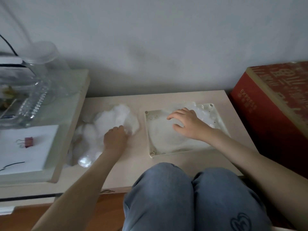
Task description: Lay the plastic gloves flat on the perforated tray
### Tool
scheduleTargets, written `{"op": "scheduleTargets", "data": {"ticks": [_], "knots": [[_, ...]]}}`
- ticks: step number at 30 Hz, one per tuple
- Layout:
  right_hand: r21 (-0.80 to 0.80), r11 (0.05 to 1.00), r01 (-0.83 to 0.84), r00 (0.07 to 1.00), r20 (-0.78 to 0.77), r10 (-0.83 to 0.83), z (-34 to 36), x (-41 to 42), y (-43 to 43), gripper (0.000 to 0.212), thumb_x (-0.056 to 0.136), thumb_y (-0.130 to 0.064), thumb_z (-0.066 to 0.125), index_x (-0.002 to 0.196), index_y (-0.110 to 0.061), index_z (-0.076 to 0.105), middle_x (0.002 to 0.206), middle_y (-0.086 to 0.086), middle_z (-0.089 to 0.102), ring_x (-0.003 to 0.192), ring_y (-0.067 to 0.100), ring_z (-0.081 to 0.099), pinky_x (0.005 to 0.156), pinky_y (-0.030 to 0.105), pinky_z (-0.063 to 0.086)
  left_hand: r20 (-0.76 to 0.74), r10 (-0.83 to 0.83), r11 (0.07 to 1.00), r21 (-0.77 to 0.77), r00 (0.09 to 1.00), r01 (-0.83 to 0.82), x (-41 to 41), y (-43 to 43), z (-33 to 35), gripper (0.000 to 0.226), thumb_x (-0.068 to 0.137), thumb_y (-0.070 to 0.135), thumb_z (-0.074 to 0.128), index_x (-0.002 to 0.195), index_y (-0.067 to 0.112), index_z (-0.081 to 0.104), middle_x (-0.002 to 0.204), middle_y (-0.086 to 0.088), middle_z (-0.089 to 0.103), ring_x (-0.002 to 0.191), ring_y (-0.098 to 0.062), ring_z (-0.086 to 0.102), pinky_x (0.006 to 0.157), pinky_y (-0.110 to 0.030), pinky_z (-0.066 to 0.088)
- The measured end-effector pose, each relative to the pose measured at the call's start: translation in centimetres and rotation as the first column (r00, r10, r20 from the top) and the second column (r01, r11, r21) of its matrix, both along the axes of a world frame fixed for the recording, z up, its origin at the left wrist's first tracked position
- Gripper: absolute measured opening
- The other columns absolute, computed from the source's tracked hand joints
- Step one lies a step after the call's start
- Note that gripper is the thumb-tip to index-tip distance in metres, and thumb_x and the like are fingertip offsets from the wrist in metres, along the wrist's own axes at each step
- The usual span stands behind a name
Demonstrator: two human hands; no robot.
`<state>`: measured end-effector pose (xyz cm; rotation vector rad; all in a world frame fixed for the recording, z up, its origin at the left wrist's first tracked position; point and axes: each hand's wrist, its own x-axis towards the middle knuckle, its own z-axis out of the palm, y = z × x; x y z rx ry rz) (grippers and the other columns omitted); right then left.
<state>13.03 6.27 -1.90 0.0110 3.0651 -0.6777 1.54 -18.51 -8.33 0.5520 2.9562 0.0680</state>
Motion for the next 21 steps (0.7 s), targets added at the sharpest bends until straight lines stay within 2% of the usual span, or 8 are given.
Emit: {"op": "scheduleTargets", "data": {"ticks": [4,7,9,11,13,15,18,21], "knots": [[-0.019,0.999,-0.042,0.998,0.037,0.043,0.6,-0.8,-1.1,0.032,0.095,-0.021,0.05,0.126,-0.02,0.054,0.129,-0.008,0.052,0.125,0.011,0.034,0.094,0.021,0.017,-0.023,0.017,1.0,0.027,1.0,-0.016,0.0,-0.4,0.6,0.025,0.1,0.018,0.037,0.101,0.006,0.059,0.101,-0.013,0.066,0.095,-0.032,0.062,0.072,-0.033,0.044],[-0.068,0.997,-0.048,0.997,0.059,0.052,1.2,-1.2,-1.7,0.032,0.094,-0.019,0.051,0.126,-0.02,0.055,0.126,-0.008,0.052,0.124,0.01,0.036,0.097,0.021,0.02,-0.04,0.108,0.973,0.211,0.993,-0.097,0.3,-0.3,2.0,0.025,0.098,0.015,0.038,0.097,0.006,0.061,0.095,-0.013,0.066,0.09,-0.033,0.06,0.066,-0.031,0.036],[-0.175,0.985,-0.003,0.999,0.046,0.011,1.5,-1.7,-2.2,0.03,0.093,-0.016,0.054,0.123,-0.019,0.057,0.122,-0.008,0.054,0.117,0.008,0.043,0.093,0.016,0.026,-0.001,0.218,0.873,0.448,0.976,-0.194,0.6,0.1,4.0,0.023,0.097,0.016,0.04,0.093,0.01,0.061,0.086,-0.01,0.063,0.084,-0.032,0.057,0.065,-0.031,0.034],[-0.369,0.925,0.092,0.995,0.062,-0.074,1.6,-2.1,-2.7,0.027,0.092,-0.015,0.056,0.119,-0.019,0.06,0.118,-0.007,0.058,0.11,0.008,0.052,0.087,0.011,0.034,0.195,0.277,0.62,0.712,0.941,-0.33,0.8,1.2,6.6,0.02,0.095,0.017,0.045,0.085,0.011,0.061,0.08,-0.006,0.062,0.078,-0.026,0.057,0.065,-0.031,0.038],[-0.636,0.738,0.225,0.973,0.188,-0.135,1.7,-2.6,-3.2,0.021,0.093,-0.018,0.059,0.114,-0.016,0.062,0.113,-0.001,0.063,0.108,0.014,0.058,0.09,0.018,0.042,0.57,0.048,0.117,0.813,0.821,-0.571,0.8,2.8,9.6,0.015,0.095,0.012,0.048,0.084,0.008,0.059,0.081,-0.008,0.067,0.08,-0.025,0.063,0.072,-0.033,0.051],[-0.808,0.496,0.318,0.944,0.321,-0.083,1.4,-2.9,-3.6,0.027,0.092,-0.028,0.061,0.113,-0.011,0.061,0.109,0.004,0.062,0.107,0.019,0.059,0.095,0.032,0.043,0.689,-0.371,-0.222,0.585,0.622,-0.78,0.9,4.1,12.4,0.015,0.096,0.006,0.044,0.087,0.004,0.055,0.082,-0.014,0.071,0.08,-0.028,0.07,0.074,-0.035,0.059],[-0.906,0.201,0.374,0.924,0.383,0.01,1.3,-2.9,-3.4,0.072,0.069,-0.057,0.075,0.122,-0.011,0.059,0.118,0.003,0.064,0.111,0.018,0.061,0.098,0.032,0.046,0.597,-0.652,-0.293,0.368,0.466,-0.882,1.3,5.4,15.1,0.023,0.095,0.005,0.041,0.087,-0.003,0.061,0.078,-0.015,0.072,0.074,-0.025,0.072,0.064,-0.028,0.059],[-0.929,-0.067,0.365,0.93,0.361,0.063,2.0,-2.5,-2.5,0.058,0.077,-0.063,0.058,0.109,-0.016,0.063,0.091,-0.003,0.073,0.083,0.008,0.069,0.073,0.022,0.051,0.529,-0.757,-0.291,0.25,0.382,-0.923,1.7,7.0,15.9,0.034,0.097,0.006,0.039,0.083,-0.007,0.067,0.084,-0.016,0.072,0.075,-0.023,0.073,0.065,-0.025,0.06]]}}
